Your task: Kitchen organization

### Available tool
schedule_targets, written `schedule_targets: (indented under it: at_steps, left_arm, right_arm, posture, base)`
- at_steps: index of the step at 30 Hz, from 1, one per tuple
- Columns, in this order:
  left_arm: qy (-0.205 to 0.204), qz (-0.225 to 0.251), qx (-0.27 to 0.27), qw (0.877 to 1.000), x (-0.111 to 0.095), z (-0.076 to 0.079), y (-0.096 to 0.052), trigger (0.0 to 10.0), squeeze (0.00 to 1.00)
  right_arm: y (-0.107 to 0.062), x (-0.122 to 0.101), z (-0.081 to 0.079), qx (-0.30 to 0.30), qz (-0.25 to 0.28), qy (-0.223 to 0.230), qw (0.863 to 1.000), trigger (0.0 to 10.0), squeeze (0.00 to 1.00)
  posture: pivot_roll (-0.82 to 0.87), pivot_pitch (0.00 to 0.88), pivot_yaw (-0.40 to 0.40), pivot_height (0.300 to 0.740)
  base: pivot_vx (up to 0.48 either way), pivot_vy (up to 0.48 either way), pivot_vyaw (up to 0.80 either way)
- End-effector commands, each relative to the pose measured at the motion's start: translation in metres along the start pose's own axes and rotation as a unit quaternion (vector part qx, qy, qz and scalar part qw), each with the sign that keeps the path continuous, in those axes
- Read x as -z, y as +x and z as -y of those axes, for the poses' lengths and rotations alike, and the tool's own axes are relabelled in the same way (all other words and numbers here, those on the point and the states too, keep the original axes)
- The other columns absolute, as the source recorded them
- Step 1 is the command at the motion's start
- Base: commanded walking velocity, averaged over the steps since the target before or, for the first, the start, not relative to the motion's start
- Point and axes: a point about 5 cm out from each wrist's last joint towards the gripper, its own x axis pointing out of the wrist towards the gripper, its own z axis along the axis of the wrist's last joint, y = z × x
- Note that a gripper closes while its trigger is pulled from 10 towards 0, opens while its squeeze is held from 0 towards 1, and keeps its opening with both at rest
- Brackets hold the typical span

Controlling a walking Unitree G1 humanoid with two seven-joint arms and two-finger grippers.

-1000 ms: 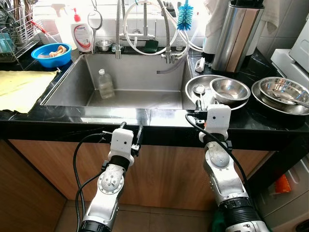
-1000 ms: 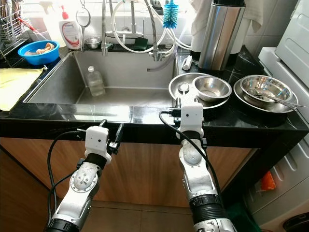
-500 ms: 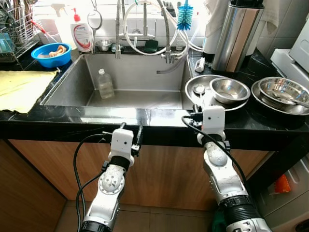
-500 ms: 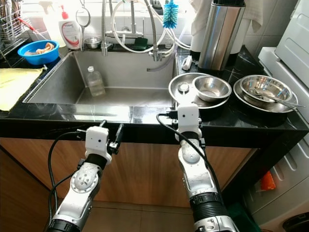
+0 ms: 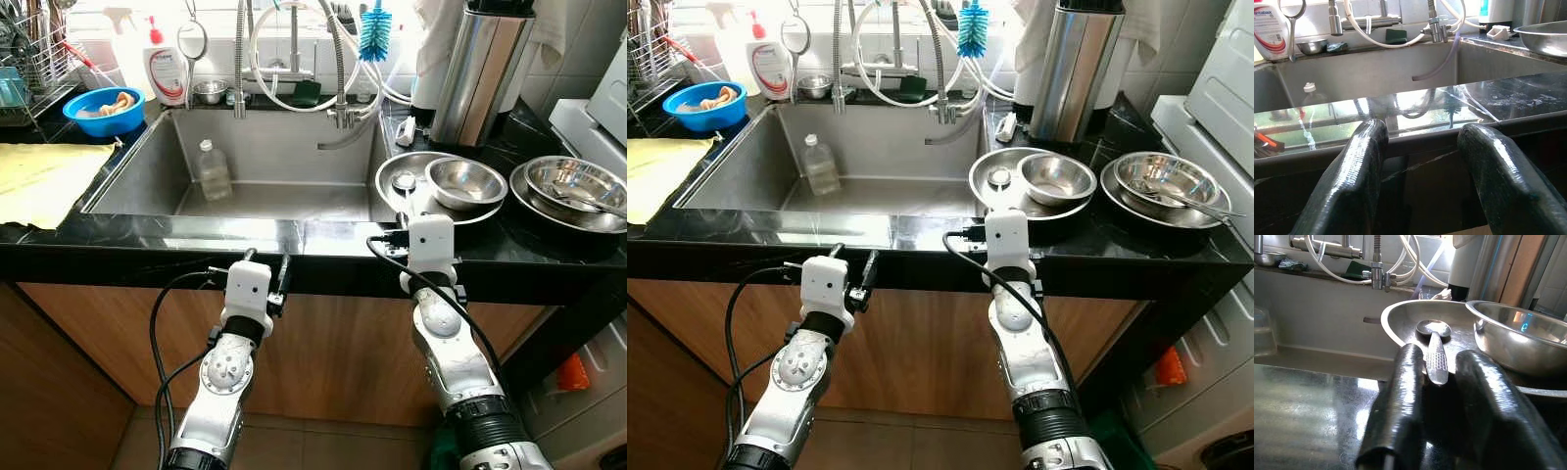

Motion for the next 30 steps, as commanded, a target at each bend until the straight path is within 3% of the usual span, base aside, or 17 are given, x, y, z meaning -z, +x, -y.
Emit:
schedule_targets:
  at_steps: [1,19,30]
  left_arm:
    - [-0.002,-0.001,-0.005,1.000,-0.001,-0.001,0.000,10.0,0.00]
    - [-0.002,0.001,-0.005,1.000,-0.002,-0.002,0.001,10.0,0.00]
    - [-0.003,0.001,-0.006,1.000,-0.002,-0.001,0.001,10.0,0.00]
  right_arm:
    - [0.001,-0.001,-0.005,-0.010,-0.003,-0.003,1.000,0.0,0.00]
    - [0.002,-0.005,-0.005,-0.001,0.006,0.003,1.000,0.0,0.00]
    - [0.005,-0.033,0.000,0.020,0.083,0.023,0.996,0.0,0.00]
  posture:
    - [-0.09,0.000,-0.005,0.740]
    - [-0.09,0.000,-0.002,0.740]
    - [-0.09,0.000,-0.003,0.740]
  base:
    - [0.000,0.000,0.00]
    - [0.000,0.000,0.00]
    - [0.000,0.000,0.00]
